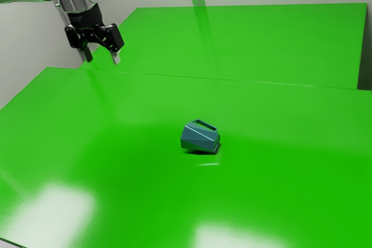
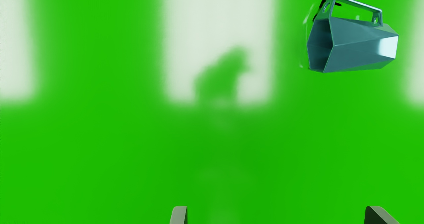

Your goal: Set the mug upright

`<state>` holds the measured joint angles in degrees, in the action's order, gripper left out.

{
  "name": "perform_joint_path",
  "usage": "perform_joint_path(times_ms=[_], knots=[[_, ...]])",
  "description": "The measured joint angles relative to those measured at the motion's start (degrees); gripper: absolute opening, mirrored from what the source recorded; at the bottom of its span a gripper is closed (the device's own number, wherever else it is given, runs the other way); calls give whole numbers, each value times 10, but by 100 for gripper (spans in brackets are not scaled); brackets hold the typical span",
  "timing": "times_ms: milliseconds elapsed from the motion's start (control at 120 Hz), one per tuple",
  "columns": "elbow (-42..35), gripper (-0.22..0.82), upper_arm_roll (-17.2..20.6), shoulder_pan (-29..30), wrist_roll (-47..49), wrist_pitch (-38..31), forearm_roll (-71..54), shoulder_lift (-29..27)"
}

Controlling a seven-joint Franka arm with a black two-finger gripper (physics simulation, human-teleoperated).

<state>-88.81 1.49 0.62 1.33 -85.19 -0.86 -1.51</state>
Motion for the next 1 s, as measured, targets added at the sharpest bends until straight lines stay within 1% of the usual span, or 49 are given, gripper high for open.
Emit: perform_joint_path(times_ms=[175,275,408,600,833,1000], knots=[[0,58,0,3,-2,-1,2,1],[-18,58,0,4,-9,-24,23,-1],[-66,58,-7,-3,-27,-83,84,-3],[-166,58,-23,-7,-74,-193,196,-4],[-254,58,-31,13,-159,-310,347,-2],[-312,58,-40,16,-233,-365,470,0]])
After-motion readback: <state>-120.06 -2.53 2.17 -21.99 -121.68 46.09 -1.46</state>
